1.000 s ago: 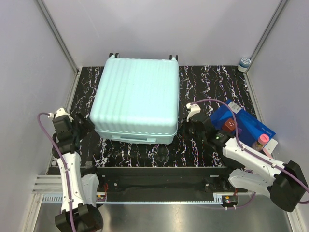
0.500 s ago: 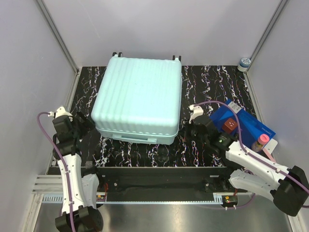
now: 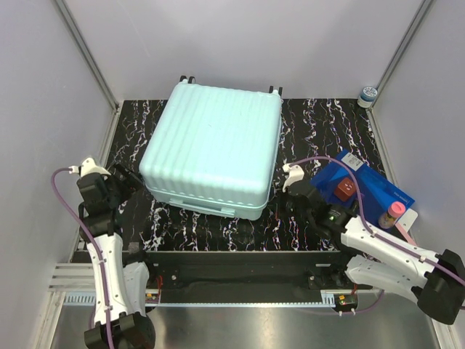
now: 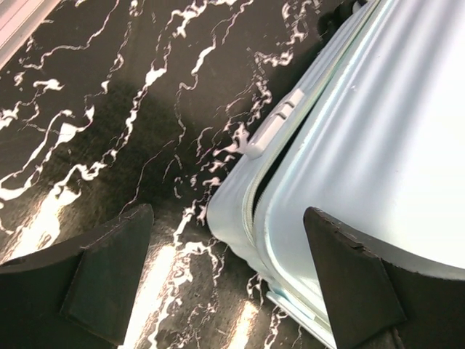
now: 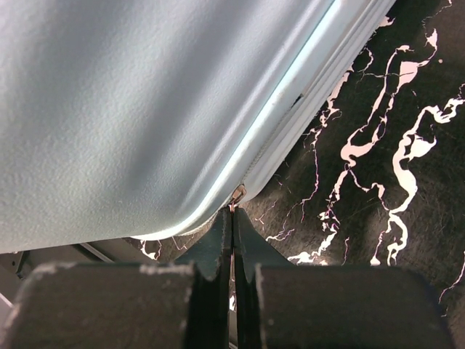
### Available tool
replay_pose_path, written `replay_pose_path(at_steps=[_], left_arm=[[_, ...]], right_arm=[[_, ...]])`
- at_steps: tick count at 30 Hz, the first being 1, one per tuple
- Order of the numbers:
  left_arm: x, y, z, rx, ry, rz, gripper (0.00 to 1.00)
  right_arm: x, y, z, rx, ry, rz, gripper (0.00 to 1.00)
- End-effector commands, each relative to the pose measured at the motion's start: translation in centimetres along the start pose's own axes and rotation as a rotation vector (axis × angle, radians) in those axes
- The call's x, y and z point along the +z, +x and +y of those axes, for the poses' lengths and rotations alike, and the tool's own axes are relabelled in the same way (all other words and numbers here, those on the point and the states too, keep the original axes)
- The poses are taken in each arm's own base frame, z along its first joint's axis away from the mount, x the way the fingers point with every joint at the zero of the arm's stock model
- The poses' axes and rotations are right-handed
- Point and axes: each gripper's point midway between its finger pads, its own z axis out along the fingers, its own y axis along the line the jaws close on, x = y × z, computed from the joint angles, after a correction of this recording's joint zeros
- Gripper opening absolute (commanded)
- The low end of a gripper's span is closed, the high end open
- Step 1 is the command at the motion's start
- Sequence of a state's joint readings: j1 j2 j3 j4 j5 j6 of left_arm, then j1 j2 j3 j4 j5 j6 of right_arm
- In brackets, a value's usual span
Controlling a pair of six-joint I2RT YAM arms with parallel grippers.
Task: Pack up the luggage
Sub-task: Zip the luggage at the center of the board.
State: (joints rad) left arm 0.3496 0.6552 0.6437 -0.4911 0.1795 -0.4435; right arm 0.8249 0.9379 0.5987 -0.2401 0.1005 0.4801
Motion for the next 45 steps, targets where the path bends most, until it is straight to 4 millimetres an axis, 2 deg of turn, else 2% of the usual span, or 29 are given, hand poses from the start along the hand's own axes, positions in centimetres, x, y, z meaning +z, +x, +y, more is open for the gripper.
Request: replay_pose_path(at_steps=[1, 7, 10, 14, 19, 29, 33, 37, 40, 42, 45], left_arm=[[-1.1, 1.0, -6.1, -0.01, 0.316, 0.055, 0.92], [-1.5, 1.4, -6.3, -0.008, 0.336, 0.049, 0.92], [-1.3, 2.0, -6.0, -0.02, 0.336, 0.061, 0.92], [-0.9, 3.0, -5.8, -0.026, 0.338, 0.083, 0.92], [-1.0, 3.3, -6.3, -0.032, 0.359, 0.082, 0.92], [-0.5, 4.9, -7.9, -0.063, 0.407, 0.105, 0.92], [-0.1, 3.9, -9.6, -0.044, 0.44, 0.075, 0.92], [0.5, 3.8, -11.7, -0.043, 0.483, 0.086, 0.92], [1.5, 3.2, -12.2, -0.042, 0.468, 0.074, 0.92], [1.4, 2.8, -13.3, -0.032, 0.496, 0.064, 0.92], [1.7, 2.4, -13.8, -0.029, 0.503, 0.061, 0.92]], right_arm=[[-1.0, 3.9, 3.3, -0.004, -0.13, 0.142, 0.0], [-1.3, 5.4, 3.9, -0.002, -0.131, 0.178, 0.0], [-1.6, 6.0, 5.0, -0.009, -0.142, 0.186, 0.0], [-2.0, 6.4, 5.4, -0.005, -0.14, 0.184, 0.0], [-2.1, 5.5, 5.2, 0.006, -0.115, 0.13, 0.0], [-0.9, 3.5, 4.5, -0.03, -0.028, 0.067, 0.0], [-0.3, 2.7, 4.9, -0.04, -0.022, 0.045, 0.0], [0.2, 2.2, 5.4, -0.043, -0.027, 0.036, 0.0], [0.7, 1.8, 5.2, -0.042, -0.012, 0.024, 0.0], [0.9, 1.3, 5.0, -0.034, -0.002, 0.01, 0.0], [1.2, 0.6, 4.6, -0.026, 0.009, -0.005, 0.0]])
